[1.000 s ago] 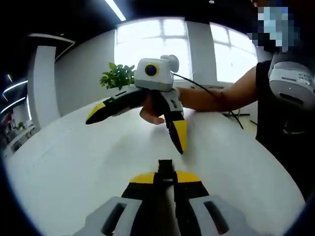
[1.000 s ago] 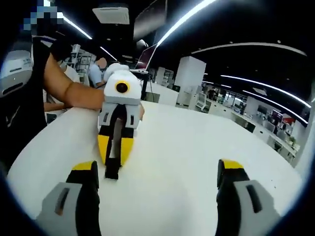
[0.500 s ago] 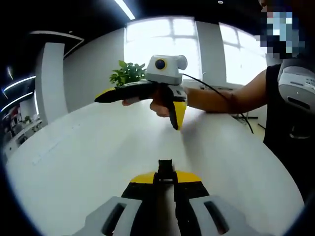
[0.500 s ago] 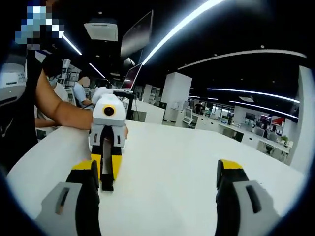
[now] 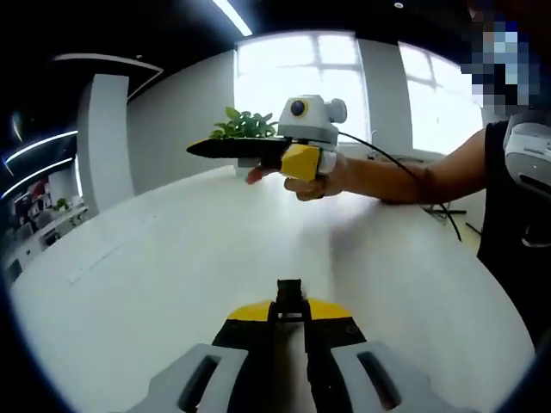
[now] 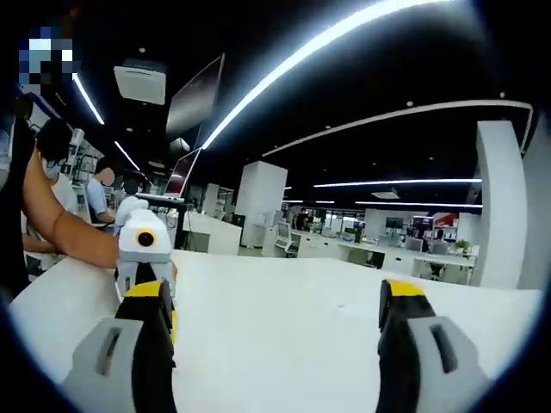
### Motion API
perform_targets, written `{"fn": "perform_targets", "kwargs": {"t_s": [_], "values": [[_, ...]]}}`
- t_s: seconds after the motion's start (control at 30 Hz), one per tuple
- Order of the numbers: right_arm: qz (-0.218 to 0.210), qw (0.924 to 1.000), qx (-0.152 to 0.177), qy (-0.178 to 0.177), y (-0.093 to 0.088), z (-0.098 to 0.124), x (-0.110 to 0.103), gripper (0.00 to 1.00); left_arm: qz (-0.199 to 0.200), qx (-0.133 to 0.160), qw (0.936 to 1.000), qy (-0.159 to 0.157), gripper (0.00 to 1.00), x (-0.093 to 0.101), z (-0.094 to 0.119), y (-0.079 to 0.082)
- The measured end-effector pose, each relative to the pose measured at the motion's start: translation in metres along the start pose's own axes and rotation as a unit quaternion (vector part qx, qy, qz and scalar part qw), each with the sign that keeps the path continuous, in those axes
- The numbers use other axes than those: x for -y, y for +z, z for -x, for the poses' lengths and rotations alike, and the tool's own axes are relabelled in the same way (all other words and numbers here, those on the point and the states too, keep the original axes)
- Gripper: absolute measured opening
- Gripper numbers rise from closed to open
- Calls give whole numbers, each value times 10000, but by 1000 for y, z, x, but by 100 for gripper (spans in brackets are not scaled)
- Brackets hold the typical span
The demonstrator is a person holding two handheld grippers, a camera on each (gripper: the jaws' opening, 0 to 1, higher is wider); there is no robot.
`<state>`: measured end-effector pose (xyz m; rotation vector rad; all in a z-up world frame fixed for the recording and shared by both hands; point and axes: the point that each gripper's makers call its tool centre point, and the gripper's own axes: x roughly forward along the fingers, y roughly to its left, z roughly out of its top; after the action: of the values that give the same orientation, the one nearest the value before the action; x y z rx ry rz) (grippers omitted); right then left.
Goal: Snap the two parts of the plastic buckle together until the buckle closes and remains connected.
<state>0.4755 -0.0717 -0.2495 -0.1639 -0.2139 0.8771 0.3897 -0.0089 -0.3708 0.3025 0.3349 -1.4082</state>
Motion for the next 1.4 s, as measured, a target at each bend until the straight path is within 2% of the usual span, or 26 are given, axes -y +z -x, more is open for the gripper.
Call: {"fn": "perform_targets", "kwargs": {"t_s": [0.03,0.13,0.17,0.23,0.3,0.37,0.6,0.77,0.8,1.03,1.13,1.2,1.27,1.33,1.4], "values": [[-57,9998,46,-208,2,0,9,100,3,10,10000,6,10,0,0,0],[-146,9996,100,-242,1,0,15,100,17,24,10000,15,10,-1,1,0],[-283,9994,160,-131,0,-2,13,100,17,29,10000,38,10,-3,1,0],[-357,9988,249,-201,0,-3,17,100,56,44,10000,53,10,-4,2,0],[-688,9973,152,-229,-3,-4,19,100,67,45,9999,76,10,-5,2,0],[-874,9957,259,-185,0,-4,19,100,70,36,9999,97,10,-5,2,0],[-679,9966,403,-245,6,3,18,96,112,-6,9996,246,10,-12,4,-1],[-595,9974,263,-297,5,7,19,78,301,-25,9981,528,10,-23,4,-3],[-561,9977,104,-359,1,9,22,76,380,25,9978,543,10,-25,5,-2],[-462,9976,65,-512,-1,12,28,77,360,24,9974,619,10,-26,2,-1],[-468,9971,213,-567,4,14,31,80,161,-189,9971,724,10,-30,2,-8],[-457,9969,256,-595,6,15,32,80,182,-214,9966,769,10,-33,2,-9],[-402,9962,251,-733,8,18,37,76,239,-197,9966,766,10,-35,3,-8],[-384,9963,271,-719,10,20,39,69,267,-148,9970,718,10,-34,3,-5],[-417,9966,240,-665,9,19,38,68,288,-99,9972,689,10,-34,4,-2]]}}
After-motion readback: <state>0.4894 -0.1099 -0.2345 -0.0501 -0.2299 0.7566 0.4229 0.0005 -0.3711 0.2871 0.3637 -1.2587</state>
